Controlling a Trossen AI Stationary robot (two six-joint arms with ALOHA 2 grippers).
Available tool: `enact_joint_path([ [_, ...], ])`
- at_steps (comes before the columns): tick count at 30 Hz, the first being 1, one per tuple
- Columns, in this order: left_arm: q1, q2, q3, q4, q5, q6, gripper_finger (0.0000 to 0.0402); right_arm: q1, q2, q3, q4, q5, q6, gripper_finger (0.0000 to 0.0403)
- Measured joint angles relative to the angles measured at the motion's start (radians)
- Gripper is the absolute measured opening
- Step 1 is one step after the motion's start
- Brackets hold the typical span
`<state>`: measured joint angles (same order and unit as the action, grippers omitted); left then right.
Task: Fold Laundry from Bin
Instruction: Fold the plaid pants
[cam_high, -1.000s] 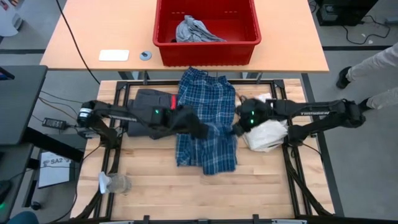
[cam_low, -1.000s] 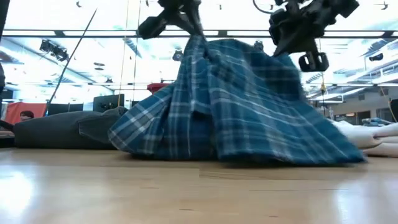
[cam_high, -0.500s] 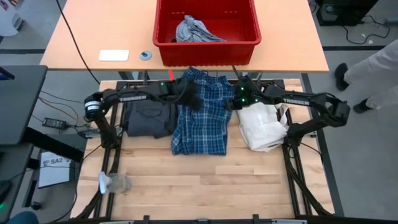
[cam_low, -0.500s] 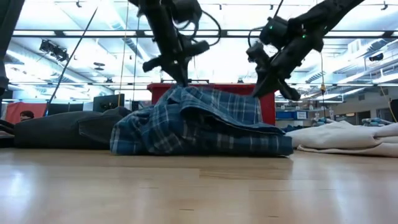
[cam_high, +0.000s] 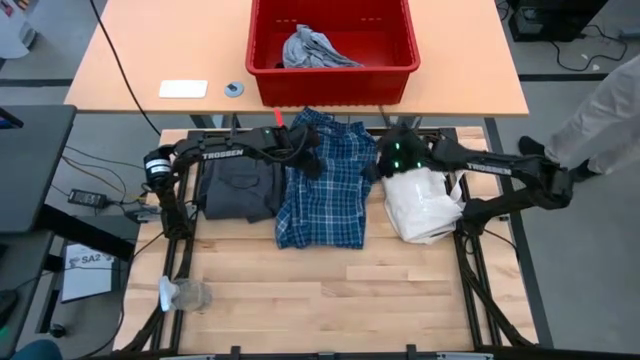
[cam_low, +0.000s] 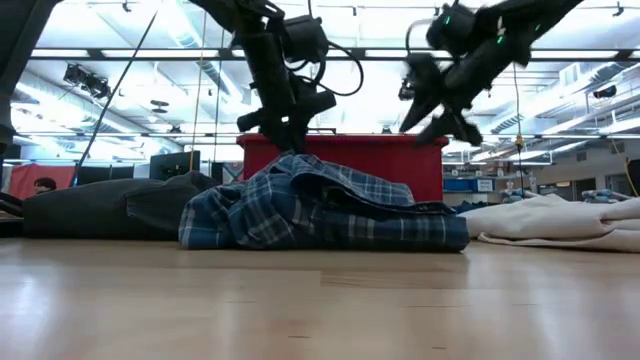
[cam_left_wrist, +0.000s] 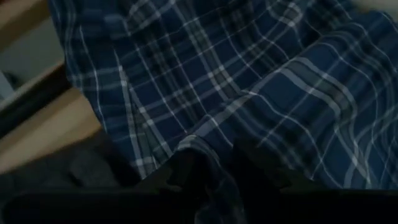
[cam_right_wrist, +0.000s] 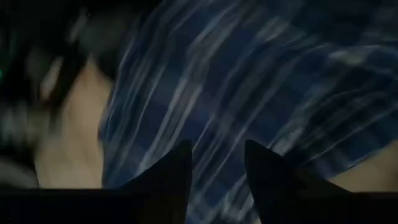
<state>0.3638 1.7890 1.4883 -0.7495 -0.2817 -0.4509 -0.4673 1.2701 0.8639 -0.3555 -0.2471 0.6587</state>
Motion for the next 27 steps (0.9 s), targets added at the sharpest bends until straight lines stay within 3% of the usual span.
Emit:
enact_joint_path([
  [6, -0.009, -0.002, 0.003, 0.017, 0.000, 0.112, 0.0104, 0.264, -0.030, 0.000, -0.141, 0.166, -0.218, 0.0154],
  [9, -0.014, -0.002, 0.016, -0.018, 0.048, 0.207, 0.0122, 0.393, -0.028, -0.002, -0.154, 0.253, -0.268, 0.0157],
  [13, -0.021, -0.002, 0.018, -0.017, 0.066, 0.264, 0.0193, 0.500, -0.027, -0.009, -0.123, 0.422, -0.245, 0.0165],
  [17, 0.016, -0.002, 0.050, -0.038, 0.054, 0.232, 0.0296, 0.527, -0.028, -0.015, -0.173, 0.605, -0.068, 0.0173],
  [22, 0.040, -0.004, 0.235, -0.242, 0.032, 0.183, 0.0383, 0.521, -0.034, -0.014, -0.238, 0.543, -0.046, 0.0174],
  [27, -0.027, -0.004, 0.365, -0.359, -0.013, 0.282, 0.0384, 0.583, -0.029, -0.014, -0.235, 0.526, -0.174, 0.0175],
])
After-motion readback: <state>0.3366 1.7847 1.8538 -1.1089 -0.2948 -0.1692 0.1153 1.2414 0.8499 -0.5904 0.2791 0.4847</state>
